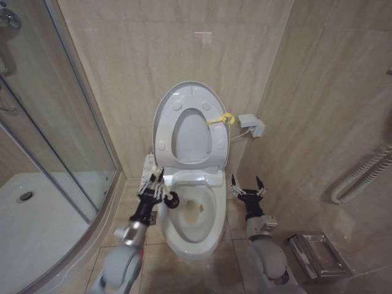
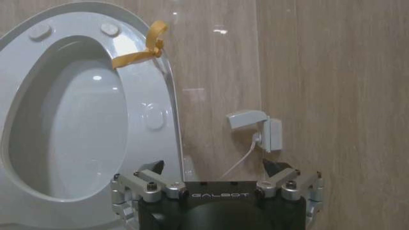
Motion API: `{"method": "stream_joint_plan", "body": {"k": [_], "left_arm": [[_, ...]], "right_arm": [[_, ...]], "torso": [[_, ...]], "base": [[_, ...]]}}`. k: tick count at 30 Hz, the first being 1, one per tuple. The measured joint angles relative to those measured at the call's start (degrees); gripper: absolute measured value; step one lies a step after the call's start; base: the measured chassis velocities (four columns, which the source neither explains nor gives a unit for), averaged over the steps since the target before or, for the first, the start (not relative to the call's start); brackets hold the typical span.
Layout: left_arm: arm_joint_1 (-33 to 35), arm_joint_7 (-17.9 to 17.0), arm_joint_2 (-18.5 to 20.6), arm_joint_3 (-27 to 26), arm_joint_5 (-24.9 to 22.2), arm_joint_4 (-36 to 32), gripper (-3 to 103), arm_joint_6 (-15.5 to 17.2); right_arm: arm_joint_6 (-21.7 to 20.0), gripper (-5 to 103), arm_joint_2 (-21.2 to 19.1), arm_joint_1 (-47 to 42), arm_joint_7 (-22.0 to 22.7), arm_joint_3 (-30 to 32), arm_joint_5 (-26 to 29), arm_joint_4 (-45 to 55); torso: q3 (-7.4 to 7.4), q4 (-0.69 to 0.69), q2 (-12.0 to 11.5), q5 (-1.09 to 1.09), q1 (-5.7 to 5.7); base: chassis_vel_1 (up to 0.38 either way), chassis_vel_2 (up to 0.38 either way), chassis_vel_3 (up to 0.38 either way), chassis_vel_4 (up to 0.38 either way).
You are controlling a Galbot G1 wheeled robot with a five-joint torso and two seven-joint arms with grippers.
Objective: Open the toilet lid, clean the toilet bowl with a toilet brush, close the toilet lid, and flush.
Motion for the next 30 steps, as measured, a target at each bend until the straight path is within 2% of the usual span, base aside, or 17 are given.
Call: {"method": "stream_joint_plan", "body": {"k": [3, 4, 7, 8, 11, 12, 16, 17, 19, 20, 23, 30], "left_arm": [[-8.05, -0.01, -0.30, 4.91, -0.83, 8.66, 19, -1.27], [-8.05, -0.01, -0.30, 4.91, -0.83, 8.66, 19, -1.27], [-14.41, -0.05, -1.35, 9.81, -1.11, 17.13, 19, -3.20], [-14.41, -0.05, -1.35, 9.81, -1.11, 17.13, 19, -3.20], [-19.01, 0.00, -2.77, 13.37, -0.91, 25.44, 19, -5.27], [-19.01, 0.00, -2.77, 13.37, -0.91, 25.44, 19, -5.27], [-23.50, 0.78, -4.92, 15.86, 0.49, 36.60, 19, -8.77], [-23.50, 0.78, -4.92, 15.86, 0.49, 36.60, 19, -8.77], [-25.64, 1.45, -6.25, 16.72, 0.84, 42.15, 19, -10.89], [-25.64, 1.45, -6.25, 16.72, 0.84, 42.15, 19, -10.89], [-27.67, 2.51, -8.17, 17.89, 0.94, 47.84, 19, -13.16], [-28.42, 3.27, -11.46, 18.43, 1.30, 51.71, 19, -14.17]], "right_arm": [[0.00, 100, -0.01, 0.00, 0.00, 0.00, 0.00, -0.01], [0.00, 100, -0.01, 0.00, 0.00, 0.00, 0.00, -0.01], [0.00, 100, -0.01, 0.00, 0.00, 0.00, 0.00, 0.00], [0.00, 100, -0.01, 0.00, 0.00, 0.00, 0.00, 0.00], [0.00, 100, -0.01, 0.00, 0.00, 0.00, 0.00, 0.00], [0.00, 100, -0.01, 0.00, 0.00, 0.00, 0.00, 0.00], [0.00, 100, 0.00, 0.00, -0.01, -0.01, 0.00, 0.00], [0.00, 100, 0.00, 0.00, -0.01, -0.01, 0.00, 0.00], [0.00, 100, 0.00, 0.00, 0.00, -0.01, 0.00, 0.00], [0.00, 100, 0.00, 0.00, 0.00, -0.01, 0.00, 0.00], [0.00, 100, 0.00, 0.00, -0.01, -0.01, 0.00, 0.00], [0.00, 100, 0.00, 0.00, -0.01, -0.01, 0.00, 0.00]], "torso": [[0.00, 0.00, 0.00, 0.01, 0.00], [0.00, 0.00, 0.00, 0.01, 0.00], [0.00, -0.01, 0.00, 0.01, 0.00], [0.00, -0.01, 0.00, 0.01, 0.00], [0.00, 0.00, 0.00, 0.01, 0.00], [0.00, 0.00, 0.00, 0.01, 0.00], [-0.01, 0.01, 0.00, 0.02, 0.00], [-0.01, 0.01, 0.00, 0.02, 0.00], [0.00, 0.02, 0.00, 0.02, 0.00], [0.00, 0.02, 0.00, 0.02, 0.00], [0.00, 0.01, 0.00, 0.02, 0.00], [-0.01, 0.00, 0.00, 0.02, -0.01]], "base": [[0.000, 0.000, 0.000, 0.000], [0.000, 0.000, 0.000, 0.000], [0.000, 0.000, 0.000, 0.000], [0.000, 0.000, 0.000, 0.000], [0.000, 0.000, 0.000, 0.000], [0.000, 0.000, 0.000, 0.000], [0.000, 0.000, 0.000, 0.000], [0.000, 0.000, 0.000, 0.000], [0.000, 0.000, 0.000, 0.000], [0.000, 0.000, 0.000, 0.000], [0.000, 0.000, 0.000, 0.000], [0.000, 0.000, 0.000, 0.000]]}}
